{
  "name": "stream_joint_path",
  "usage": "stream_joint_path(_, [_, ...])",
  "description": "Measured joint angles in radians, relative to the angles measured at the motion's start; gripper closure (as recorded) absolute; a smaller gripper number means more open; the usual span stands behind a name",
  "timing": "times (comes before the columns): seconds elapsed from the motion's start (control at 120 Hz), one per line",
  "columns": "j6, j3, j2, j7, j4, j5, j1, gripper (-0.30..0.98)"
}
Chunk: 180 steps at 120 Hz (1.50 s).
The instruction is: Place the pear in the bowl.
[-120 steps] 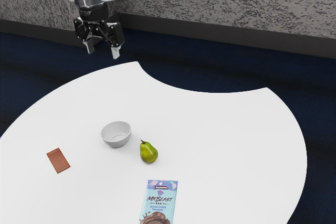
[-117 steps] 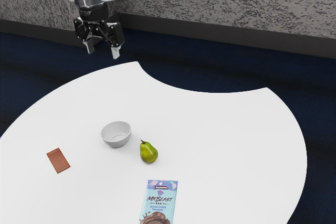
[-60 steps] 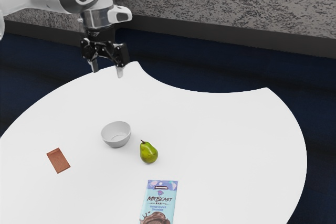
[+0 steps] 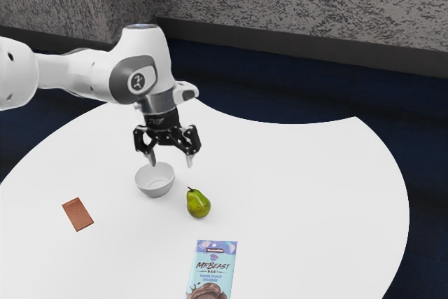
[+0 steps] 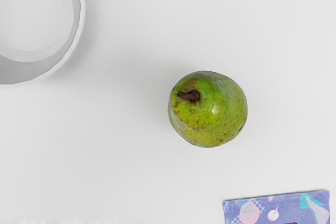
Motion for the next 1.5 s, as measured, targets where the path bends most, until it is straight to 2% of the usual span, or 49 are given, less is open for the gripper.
stream_joint_path(0.275, [0.14,-0.026,0.069,-0.343,-0.02,-0.033,-0.003,0.0])
stream_joint_path(0.425, [0.204,-0.027,0.132,-0.474,-0.021,-0.035,-0.002,0.0])
stream_joint_path(0.608, [0.271,-0.029,0.15,-0.596,-0.052,-0.036,-0.002,0.0])
stream_joint_path(1.0, [0.346,-0.042,0.215,-0.76,-0.066,-0.042,-0.001,0.0])
stream_joint_path(1.5, [0.4,-0.047,0.298,-0.861,-0.032,-0.04,0.001,0.0])
